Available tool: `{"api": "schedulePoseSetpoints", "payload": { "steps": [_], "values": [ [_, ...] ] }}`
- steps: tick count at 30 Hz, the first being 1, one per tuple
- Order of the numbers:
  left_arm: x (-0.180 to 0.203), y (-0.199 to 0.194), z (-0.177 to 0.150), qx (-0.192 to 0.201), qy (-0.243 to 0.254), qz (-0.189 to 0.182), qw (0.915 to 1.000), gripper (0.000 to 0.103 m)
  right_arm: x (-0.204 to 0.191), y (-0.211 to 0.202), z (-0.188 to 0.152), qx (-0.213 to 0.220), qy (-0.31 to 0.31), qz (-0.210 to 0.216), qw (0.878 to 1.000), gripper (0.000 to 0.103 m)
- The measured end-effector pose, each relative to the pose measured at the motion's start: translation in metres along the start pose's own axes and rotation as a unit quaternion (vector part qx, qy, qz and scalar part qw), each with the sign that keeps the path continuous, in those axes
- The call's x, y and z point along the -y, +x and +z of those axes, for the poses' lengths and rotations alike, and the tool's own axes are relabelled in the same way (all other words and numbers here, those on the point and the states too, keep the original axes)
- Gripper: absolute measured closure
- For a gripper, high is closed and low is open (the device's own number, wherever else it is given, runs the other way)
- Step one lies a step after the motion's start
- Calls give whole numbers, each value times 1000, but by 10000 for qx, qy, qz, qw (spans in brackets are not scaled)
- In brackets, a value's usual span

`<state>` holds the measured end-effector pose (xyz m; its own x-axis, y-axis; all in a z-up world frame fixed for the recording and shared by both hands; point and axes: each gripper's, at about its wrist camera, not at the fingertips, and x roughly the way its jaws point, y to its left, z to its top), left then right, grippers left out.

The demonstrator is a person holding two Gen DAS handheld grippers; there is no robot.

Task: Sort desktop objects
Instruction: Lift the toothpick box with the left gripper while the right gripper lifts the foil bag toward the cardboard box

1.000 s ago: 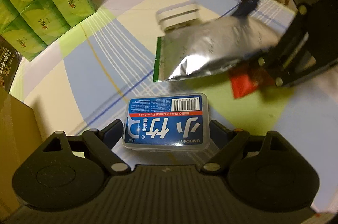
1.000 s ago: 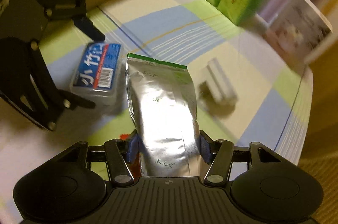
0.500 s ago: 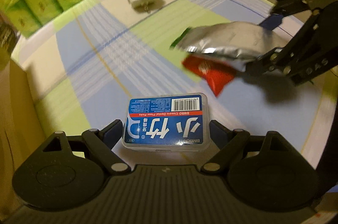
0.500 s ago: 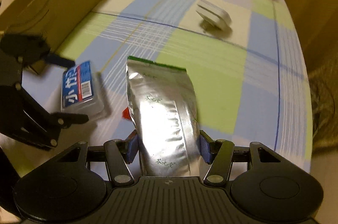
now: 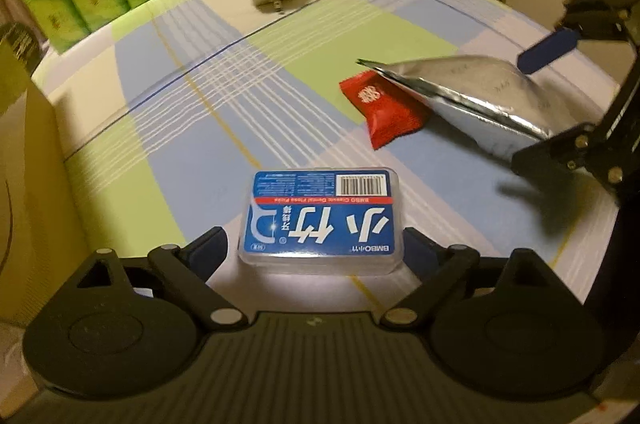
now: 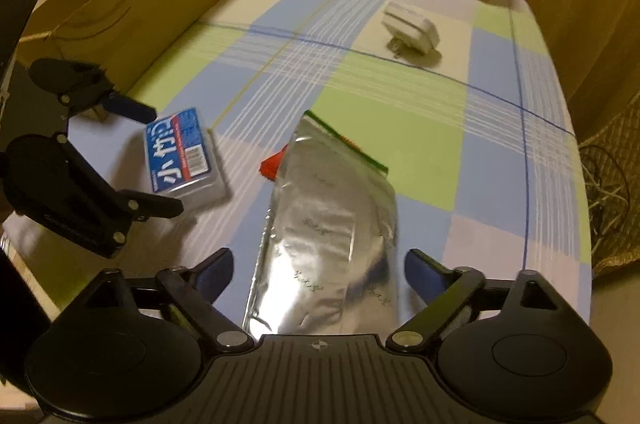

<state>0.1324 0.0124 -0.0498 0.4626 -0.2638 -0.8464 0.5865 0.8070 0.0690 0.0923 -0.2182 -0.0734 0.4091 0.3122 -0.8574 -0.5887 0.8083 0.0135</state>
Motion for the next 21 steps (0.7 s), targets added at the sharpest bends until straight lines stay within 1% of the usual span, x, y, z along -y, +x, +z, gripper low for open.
{"api": "schedulePoseSetpoints", "payload": {
  "steps": [2,4,6,9,11,16,21],
  "values": [
    [-5,-2,2,69,-196,-91,9997,10,3,1,-1,28,144,46,9999,9],
    [-8,-1,4,114,-288,-173,9994,10,4,3,-3,-10,205,57,9998,9],
    [-8,1,6,117,-230,-172,9995,10,6,7,-4,-57,222,40,9997,9],
    [-4,7,7,-1,-49,-124,9999,11,11,11,-4,-86,325,71,9994,9],
    [-1,11,7,-84,45,-146,9998,19,15,14,-4,-83,427,118,9990,9],
    [0,12,6,-104,86,-126,9998,19,22,24,-2,-168,633,184,9977,9],
    [-1,13,6,-93,69,-148,9998,19,35,29,-1,-275,1102,581,9918,9]
  ]
}}
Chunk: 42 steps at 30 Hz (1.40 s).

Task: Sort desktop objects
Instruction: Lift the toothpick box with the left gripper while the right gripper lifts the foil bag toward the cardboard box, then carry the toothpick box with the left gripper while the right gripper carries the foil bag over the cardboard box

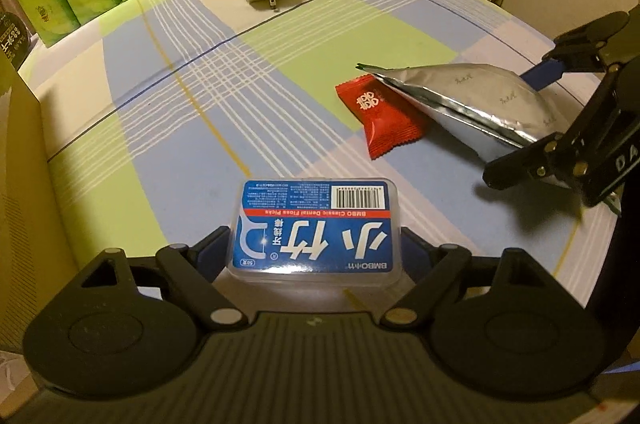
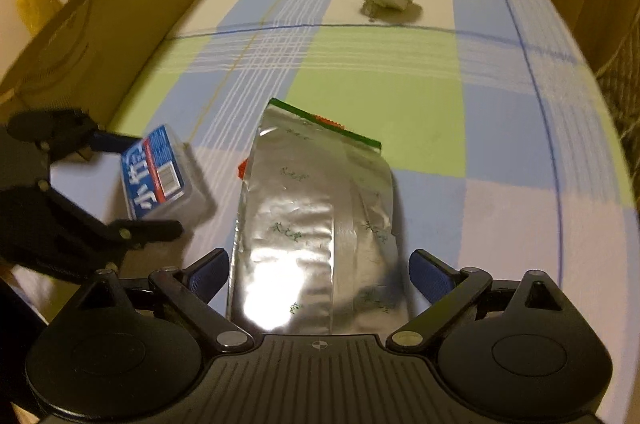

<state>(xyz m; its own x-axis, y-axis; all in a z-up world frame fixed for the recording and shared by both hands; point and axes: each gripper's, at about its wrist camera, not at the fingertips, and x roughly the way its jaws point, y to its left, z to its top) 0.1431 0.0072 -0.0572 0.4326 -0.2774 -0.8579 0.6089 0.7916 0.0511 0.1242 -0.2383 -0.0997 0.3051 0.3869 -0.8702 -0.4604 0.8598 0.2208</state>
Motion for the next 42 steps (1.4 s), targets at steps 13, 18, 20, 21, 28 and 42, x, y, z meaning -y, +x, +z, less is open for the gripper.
{"api": "schedulePoseSetpoints", "payload": {
  "steps": [13,18,20,21,28,42],
  "values": [
    [-3,4,0,-131,-111,-150,9997,18,5,8,16,-679,-130,447,9966,9],
    [-5,4,2,-102,-179,-178,9996,18,12,6,20,-657,82,504,9965,21],
    [-7,6,3,-141,-250,-217,9994,18,12,5,21,-635,110,496,9967,27],
    [-8,7,4,-166,-278,-234,9992,18,12,5,21,-630,118,516,9966,30],
    [-4,7,5,-158,-178,-274,9993,19,2,0,15,-487,-21,574,9972,52],
    [-9,-20,13,333,-342,-115,9988,20,-12,-44,8,397,25,-21,9992,53]
  ]
}}
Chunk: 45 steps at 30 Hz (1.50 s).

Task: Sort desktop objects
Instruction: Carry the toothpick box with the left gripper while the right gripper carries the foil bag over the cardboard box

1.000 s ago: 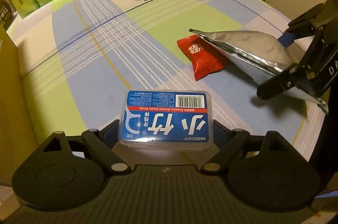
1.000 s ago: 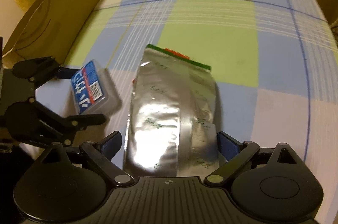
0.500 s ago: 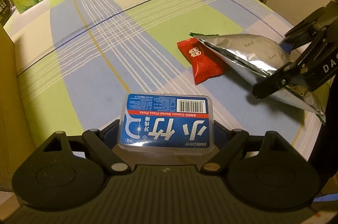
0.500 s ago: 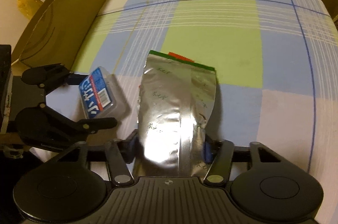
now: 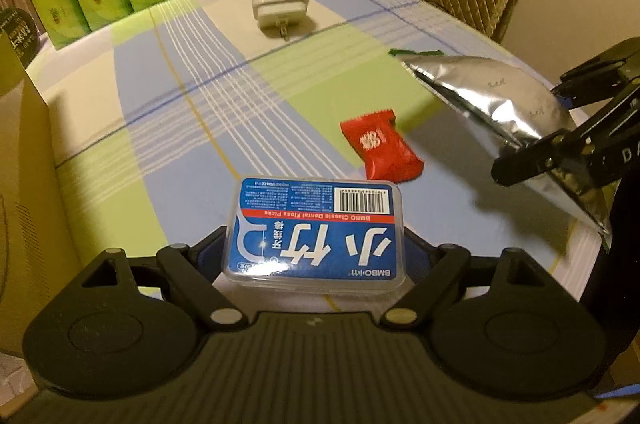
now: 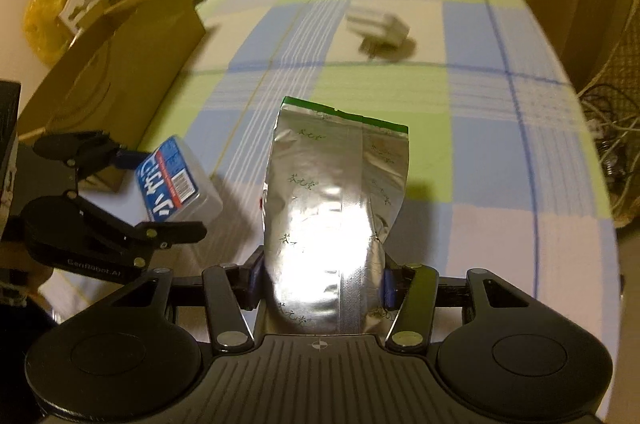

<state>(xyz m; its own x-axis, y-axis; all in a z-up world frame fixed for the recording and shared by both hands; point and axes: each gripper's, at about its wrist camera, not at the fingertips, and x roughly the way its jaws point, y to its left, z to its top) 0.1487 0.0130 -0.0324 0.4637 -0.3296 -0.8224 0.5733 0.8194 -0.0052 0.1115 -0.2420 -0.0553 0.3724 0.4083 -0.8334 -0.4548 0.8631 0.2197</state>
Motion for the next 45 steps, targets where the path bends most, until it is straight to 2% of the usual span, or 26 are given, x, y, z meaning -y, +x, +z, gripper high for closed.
{"api": "schedulePoseSetpoints", "payload": {
  "steps": [6,12,18,24,29,34,40,45],
  "values": [
    [-1,-24,11,274,25,143,9995,20,-13,-25,13,326,-69,-22,9994,53],
    [-6,-65,19,591,-96,350,9976,20,-39,-47,27,648,-276,114,9975,53],
    [-18,-111,27,828,-62,722,9939,20,-71,-62,42,921,-500,347,9939,53],
    [-48,-162,24,1047,-247,1171,9873,20,-110,-66,62,1088,-810,623,9888,53],
    [-86,-195,9,1064,-476,1525,9814,20,-150,-56,80,1117,-1081,918,9836,53],
    [-126,-218,-12,962,-843,1877,9739,20,-190,-29,98,1035,-1135,1303,9795,53],
    [-164,-229,-32,858,-1172,2067,9676,20,-233,7,125,869,-1258,1555,9759,53],
    [-186,-225,-44,803,-1398,2076,9648,20,-255,31,146,858,-1230,1657,9747,53]
  ]
}}
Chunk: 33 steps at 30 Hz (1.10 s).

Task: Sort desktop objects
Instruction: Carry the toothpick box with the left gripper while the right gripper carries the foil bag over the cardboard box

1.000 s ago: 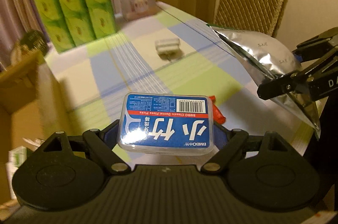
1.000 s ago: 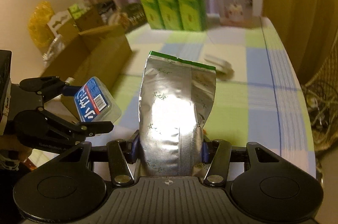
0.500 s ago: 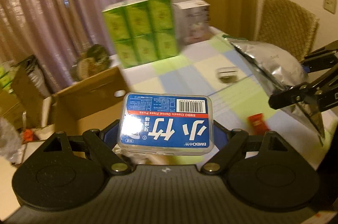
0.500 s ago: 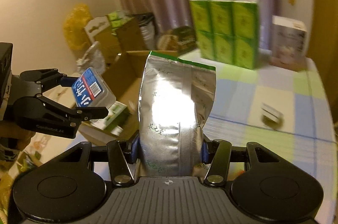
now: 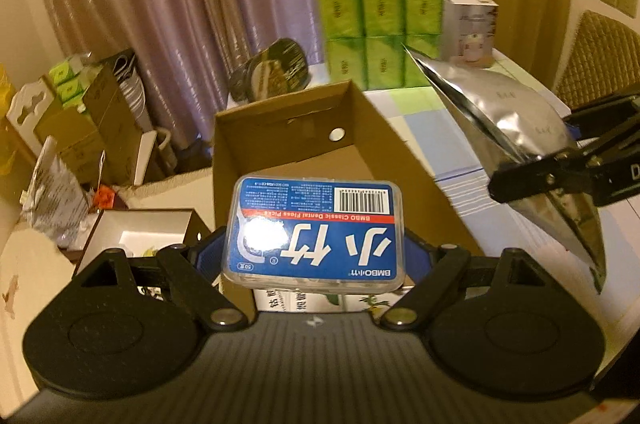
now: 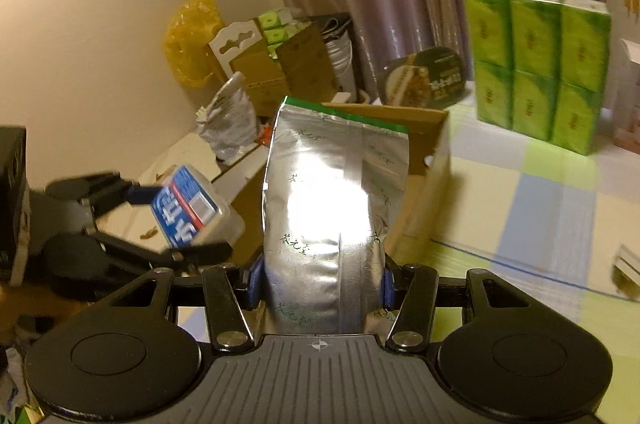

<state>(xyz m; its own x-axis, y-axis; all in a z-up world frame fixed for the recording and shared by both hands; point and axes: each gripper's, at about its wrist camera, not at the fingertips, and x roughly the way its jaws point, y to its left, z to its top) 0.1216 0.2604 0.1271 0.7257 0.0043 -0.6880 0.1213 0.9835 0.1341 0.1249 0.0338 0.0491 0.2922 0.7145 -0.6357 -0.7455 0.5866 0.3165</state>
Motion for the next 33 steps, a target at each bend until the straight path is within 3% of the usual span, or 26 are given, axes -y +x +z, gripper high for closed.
{"api": "schedulePoseSetpoints", "payload": {
  "steps": [15,33],
  "values": [
    [-22,50,-6,-269,-105,4,9996,19,13,62,19,-168,334,-5,9993,53],
    [-25,76,-8,-356,-132,-47,9993,19,13,77,22,-145,370,6,9992,53]
  ]
}}
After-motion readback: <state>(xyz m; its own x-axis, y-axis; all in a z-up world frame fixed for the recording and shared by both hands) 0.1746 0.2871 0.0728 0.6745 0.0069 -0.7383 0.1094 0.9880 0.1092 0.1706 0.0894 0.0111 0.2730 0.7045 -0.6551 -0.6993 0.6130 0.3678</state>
